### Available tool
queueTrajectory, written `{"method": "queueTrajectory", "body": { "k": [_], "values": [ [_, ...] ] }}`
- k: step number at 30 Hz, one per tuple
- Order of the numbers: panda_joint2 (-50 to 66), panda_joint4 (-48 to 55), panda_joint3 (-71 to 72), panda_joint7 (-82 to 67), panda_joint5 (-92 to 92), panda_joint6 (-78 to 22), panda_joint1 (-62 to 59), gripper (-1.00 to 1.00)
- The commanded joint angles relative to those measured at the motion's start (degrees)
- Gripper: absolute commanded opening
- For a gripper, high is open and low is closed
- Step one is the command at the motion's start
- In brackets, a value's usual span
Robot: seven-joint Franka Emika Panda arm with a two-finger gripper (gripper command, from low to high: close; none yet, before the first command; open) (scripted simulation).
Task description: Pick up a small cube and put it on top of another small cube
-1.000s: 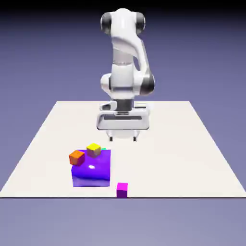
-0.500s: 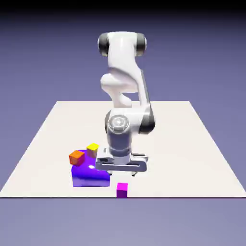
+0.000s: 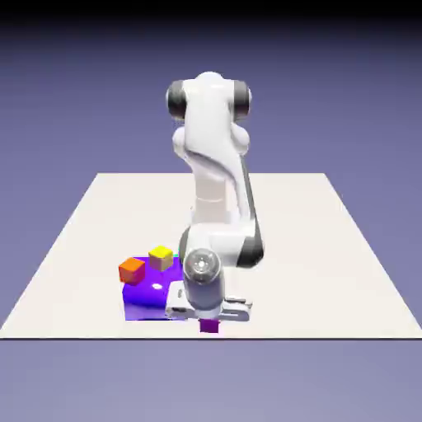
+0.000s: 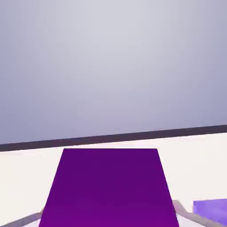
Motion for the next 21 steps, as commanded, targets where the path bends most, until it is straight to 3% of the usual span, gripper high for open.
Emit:
{"method": "queueTrajectory", "body": {
  "k": [1,13,21],
  "values": [
    [0.49,0.71,-1.67,-2.44,-1.26,-1.17,0.72,-1.00],
    [6.32,9.24,-21.63,-32.34,-14.34,-15.13,9.39,-1.00],
    [-4.56,-4.33,-33.96,-46.22,-21.99,-16.31,10.97,-1.00]
  ]
}}
